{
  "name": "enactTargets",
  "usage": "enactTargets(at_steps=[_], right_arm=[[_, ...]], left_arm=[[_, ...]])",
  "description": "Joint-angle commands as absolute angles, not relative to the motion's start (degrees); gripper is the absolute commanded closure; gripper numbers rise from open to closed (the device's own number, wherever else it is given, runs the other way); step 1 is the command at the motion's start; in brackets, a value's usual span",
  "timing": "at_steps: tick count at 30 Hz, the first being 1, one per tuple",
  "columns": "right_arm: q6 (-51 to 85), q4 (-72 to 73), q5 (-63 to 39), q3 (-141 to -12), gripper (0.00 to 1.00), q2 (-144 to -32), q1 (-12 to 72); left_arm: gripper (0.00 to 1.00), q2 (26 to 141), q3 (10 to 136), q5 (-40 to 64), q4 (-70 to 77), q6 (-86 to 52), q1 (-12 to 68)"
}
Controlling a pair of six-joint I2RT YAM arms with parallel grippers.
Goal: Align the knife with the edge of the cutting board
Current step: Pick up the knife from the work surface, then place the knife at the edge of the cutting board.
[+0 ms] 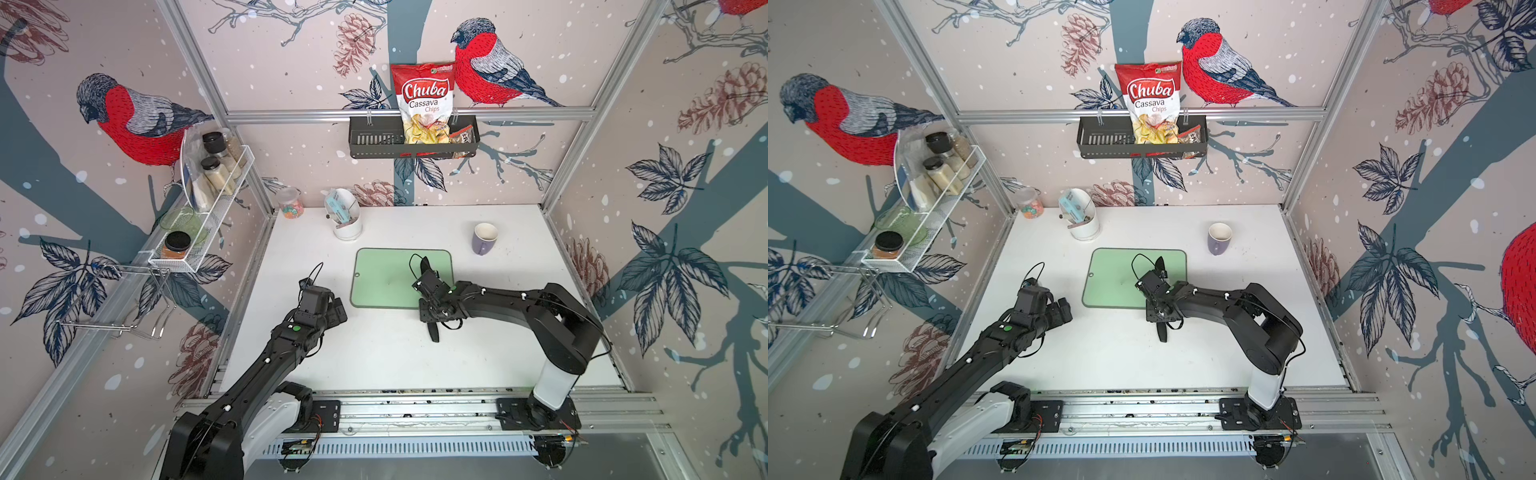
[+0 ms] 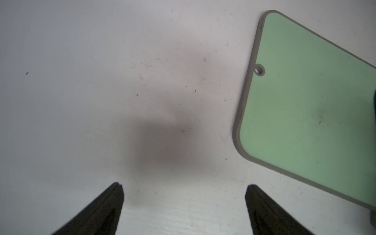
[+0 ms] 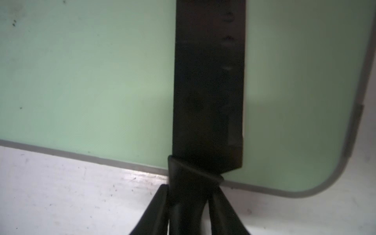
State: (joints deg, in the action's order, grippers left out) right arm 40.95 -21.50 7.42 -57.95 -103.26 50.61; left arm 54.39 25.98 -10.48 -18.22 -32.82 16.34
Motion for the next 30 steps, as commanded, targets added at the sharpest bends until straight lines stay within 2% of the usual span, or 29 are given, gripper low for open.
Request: enactTargets(at_steps=[1,8,15,19,30], right_arm=[[42.5,-26.0,-1.8,-55.9,0.74,-105.2,50.7],[44.6,-28.0,0.6,-56.1,0.89,-103.0,51.6],[49.3,-33.7,5.1,-56.1,0.97,-100.6,52.6],[51.3,-36.3,8.1,-55.2,0.99,-98.8,52.3],[50.5,-36.9,7.9,-54.7,0.99,-98.8,50.6]], left_arm=[[0.04,54.4,26.5,-10.4,-17.5,-32.7,16.4],[0.04,54.4,26.5,-10.4,-17.5,-32.7,16.4],[0.04,54.9,26.6,-10.3,-17.3,-32.7,16.4],[0.05,55.2,26.7,-10.4,-17.4,-32.7,16.4],[0.05,56.6,27.3,-10.7,-17.4,-32.7,16.4]])
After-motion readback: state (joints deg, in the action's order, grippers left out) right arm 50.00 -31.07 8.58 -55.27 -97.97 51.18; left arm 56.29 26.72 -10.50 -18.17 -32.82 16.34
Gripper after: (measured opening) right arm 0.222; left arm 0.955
